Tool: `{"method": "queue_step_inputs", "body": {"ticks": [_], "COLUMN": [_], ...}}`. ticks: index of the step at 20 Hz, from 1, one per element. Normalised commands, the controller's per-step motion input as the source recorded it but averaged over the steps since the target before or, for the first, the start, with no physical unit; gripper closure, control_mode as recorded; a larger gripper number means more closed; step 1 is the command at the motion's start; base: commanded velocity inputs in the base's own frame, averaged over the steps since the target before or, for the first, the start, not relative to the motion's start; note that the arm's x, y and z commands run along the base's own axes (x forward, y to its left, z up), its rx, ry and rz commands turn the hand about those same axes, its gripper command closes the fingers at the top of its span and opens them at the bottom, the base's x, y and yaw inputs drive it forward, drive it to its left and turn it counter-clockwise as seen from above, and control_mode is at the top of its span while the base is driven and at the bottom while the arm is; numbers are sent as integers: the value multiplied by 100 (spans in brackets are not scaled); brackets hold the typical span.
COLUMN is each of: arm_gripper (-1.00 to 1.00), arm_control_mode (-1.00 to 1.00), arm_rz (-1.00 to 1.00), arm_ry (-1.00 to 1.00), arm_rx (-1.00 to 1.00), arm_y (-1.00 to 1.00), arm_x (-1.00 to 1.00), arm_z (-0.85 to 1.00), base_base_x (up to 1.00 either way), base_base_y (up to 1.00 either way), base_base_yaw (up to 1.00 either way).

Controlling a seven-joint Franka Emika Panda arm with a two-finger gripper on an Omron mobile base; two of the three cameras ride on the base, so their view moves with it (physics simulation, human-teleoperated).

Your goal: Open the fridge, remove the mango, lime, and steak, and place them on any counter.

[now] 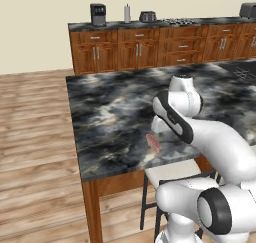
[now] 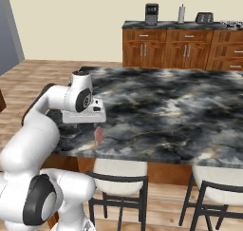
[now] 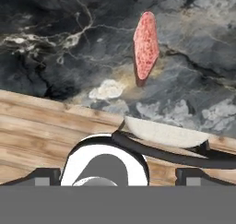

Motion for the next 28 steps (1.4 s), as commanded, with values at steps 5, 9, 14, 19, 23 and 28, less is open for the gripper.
{"method": "queue_step_inputs", "body": {"ticks": [5,9,14,19,23,28], "arm_gripper": [-100,-100,-100,-100,-100,-100], "arm_control_mode": [-100,-100,-100,-100,-100,-100], "arm_rz": [-5,-3,0,-10,-14,-15], "arm_ry": [40,30,1,-30,-48,-40], "arm_rx": [10,12,6,-10,0,1], "arm_y": [11,9,10,12,1,0], "arm_x": [-30,-41,-80,-82,-61,-60], "arm_z": [100,100,71,9,7,32], "base_base_x": [0,0,0,0,0,0], "base_base_y": [0,0,0,0,0,0], "base_base_yaw": [0,0,0,0,0,0]}}
